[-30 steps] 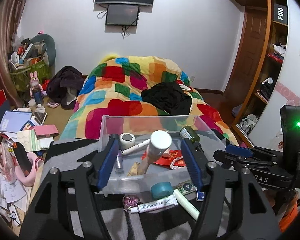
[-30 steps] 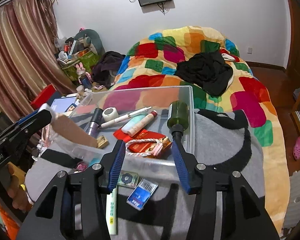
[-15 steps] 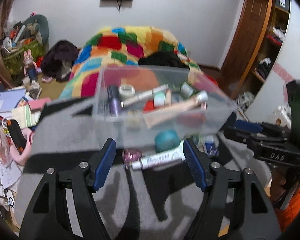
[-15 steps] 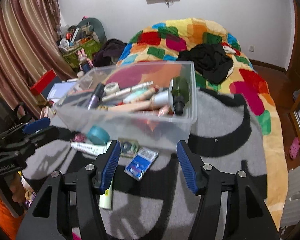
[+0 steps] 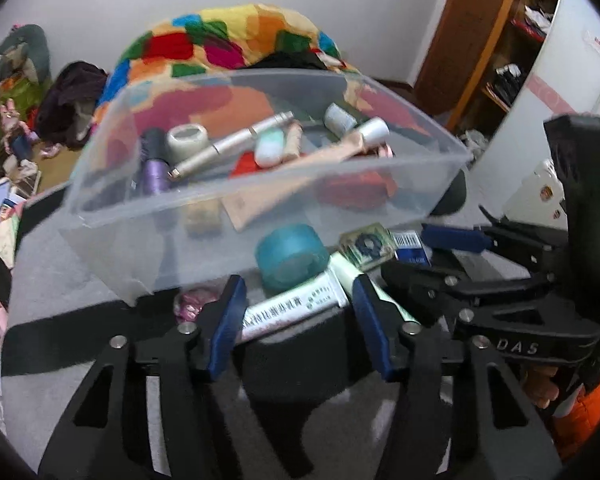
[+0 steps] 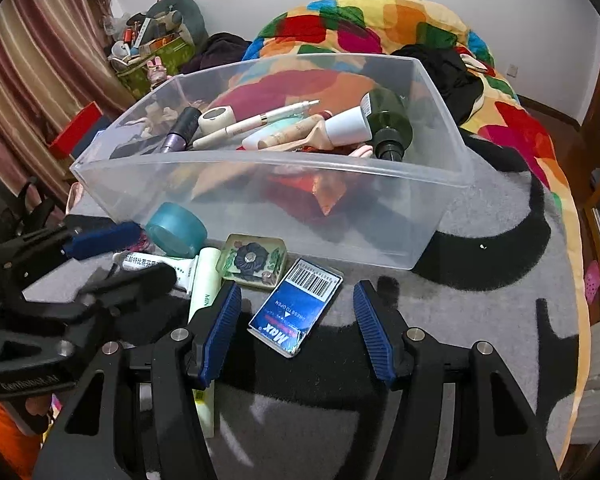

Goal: Organize objects
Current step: 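Grasp the blue Max card box with the right gripper while the left grasps the white ointment tube, then carry the card box and ointment tube into the clear box and open both grippers, then grasp the white-green roll-on tube with the right gripper while the left grasps the teal tape roll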

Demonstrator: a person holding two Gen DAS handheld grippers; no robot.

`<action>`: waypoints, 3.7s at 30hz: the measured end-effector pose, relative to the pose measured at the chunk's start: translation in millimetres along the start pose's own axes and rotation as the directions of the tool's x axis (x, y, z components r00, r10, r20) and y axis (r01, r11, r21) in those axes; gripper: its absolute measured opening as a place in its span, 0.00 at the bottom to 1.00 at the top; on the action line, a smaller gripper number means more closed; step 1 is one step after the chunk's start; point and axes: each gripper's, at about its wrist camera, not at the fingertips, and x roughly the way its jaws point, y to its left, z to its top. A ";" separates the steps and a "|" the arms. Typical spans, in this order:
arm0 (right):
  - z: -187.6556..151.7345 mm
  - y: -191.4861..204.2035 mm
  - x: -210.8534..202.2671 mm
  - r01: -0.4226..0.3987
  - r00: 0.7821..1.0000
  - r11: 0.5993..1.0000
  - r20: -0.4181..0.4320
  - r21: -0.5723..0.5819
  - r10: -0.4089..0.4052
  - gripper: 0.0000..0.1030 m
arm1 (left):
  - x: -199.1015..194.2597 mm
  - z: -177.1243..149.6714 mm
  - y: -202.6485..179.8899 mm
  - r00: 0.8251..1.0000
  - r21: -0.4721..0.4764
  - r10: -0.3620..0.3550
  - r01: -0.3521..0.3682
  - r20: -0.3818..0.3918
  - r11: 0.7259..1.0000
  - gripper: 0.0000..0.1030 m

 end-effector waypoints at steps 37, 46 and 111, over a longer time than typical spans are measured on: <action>-16.8 0.0 -71.5 -0.019 0.982 0.999 0.189 -0.033 0.025 0.23 | -59.8 -36.2 -21.4 0.979 -0.017 0.094 -0.092 0.179 0.996 0.14; 5.0 6.6 -89.7 -0.048 0.965 0.998 0.258 -0.029 0.054 0.23 | -84.4 -16.4 -18.7 0.961 -0.050 0.106 -0.096 0.256 0.994 0.14; 36.1 16.7 -70.2 0.023 0.967 0.997 0.253 -0.078 -0.002 0.57 | -83.3 25.2 19.6 0.934 -0.130 0.238 -0.209 0.268 0.969 0.65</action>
